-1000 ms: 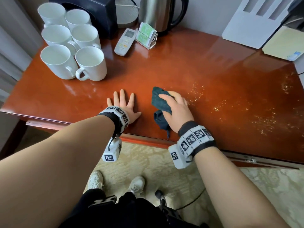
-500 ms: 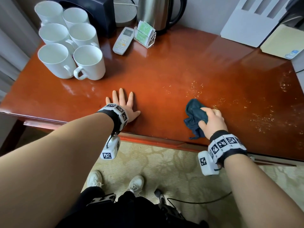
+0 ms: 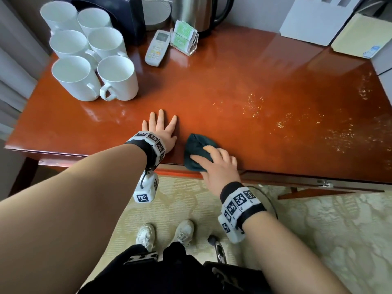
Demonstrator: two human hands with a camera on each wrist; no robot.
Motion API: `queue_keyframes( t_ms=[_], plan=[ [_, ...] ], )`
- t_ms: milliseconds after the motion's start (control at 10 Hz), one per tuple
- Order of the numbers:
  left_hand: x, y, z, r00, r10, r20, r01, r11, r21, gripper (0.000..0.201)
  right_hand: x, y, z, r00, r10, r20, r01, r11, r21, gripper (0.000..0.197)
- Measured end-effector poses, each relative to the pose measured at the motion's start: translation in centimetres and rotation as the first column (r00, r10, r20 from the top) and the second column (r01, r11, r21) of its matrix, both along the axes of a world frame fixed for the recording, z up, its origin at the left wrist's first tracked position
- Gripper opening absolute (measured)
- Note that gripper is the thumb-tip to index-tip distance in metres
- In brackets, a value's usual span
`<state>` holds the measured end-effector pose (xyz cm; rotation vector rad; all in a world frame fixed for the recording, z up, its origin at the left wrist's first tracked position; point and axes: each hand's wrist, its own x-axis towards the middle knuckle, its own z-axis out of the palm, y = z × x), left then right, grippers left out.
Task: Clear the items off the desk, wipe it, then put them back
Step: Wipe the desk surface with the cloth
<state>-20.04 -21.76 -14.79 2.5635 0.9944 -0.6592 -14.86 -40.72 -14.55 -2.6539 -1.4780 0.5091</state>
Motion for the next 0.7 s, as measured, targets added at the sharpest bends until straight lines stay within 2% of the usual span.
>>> queue_keyframes(
  t_ms=[100, 200, 300, 400, 500, 600, 700],
  plan=[
    [-0.2, -0.2, -0.2, 1.000, -0.004, 0.009, 0.004, 1.000, 0.012, 0.061, 3.2, -4.1, 0.1, 0.972, -0.229, 0.060, 0.231, 0.973, -0.028, 0.047],
    [-0.2, -0.3, -0.4, 1.000, -0.006, 0.010, 0.006, 1.000, 0.028, 0.061, 5.9, -7.3, 1.3, 0.874, -0.485, 0.034, 0.486, 0.873, -0.032, 0.044],
    [-0.1, -0.3, -0.6, 1.000, 0.001, 0.014, -0.002, 0.999, 0.039, 0.060, 6.5, -6.1, 2.5, 0.861, -0.504, -0.064, 0.507, 0.861, 0.047, 0.044],
    [-0.1, -0.4, -0.7, 1.000, 0.002, 0.014, -0.003, 0.999, 0.037, 0.060, 3.3, -2.1, 2.9, 0.965, -0.243, -0.100, 0.256, 0.956, 0.143, 0.047],
    [-0.1, -0.4, -0.4, 1.000, 0.002, 0.009, -0.002, 0.999, 0.035, 0.060, 0.1, 0.1, 1.4, 0.993, 0.012, -0.119, -0.012, 1.000, 0.004, 0.042],
    [0.0, -0.4, -0.3, 1.000, 0.010, 0.005, -0.010, 0.999, 0.030, 0.060, 0.9, -1.2, 0.3, 0.989, -0.038, -0.144, 0.038, 0.999, -0.003, 0.041],
    [-0.1, -0.5, -0.2, 1.000, 0.012, -0.004, -0.012, 1.000, 0.027, 0.060, 2.9, -4.1, 0.2, 0.982, -0.147, -0.122, 0.150, 0.988, 0.022, 0.046]
  ],
)
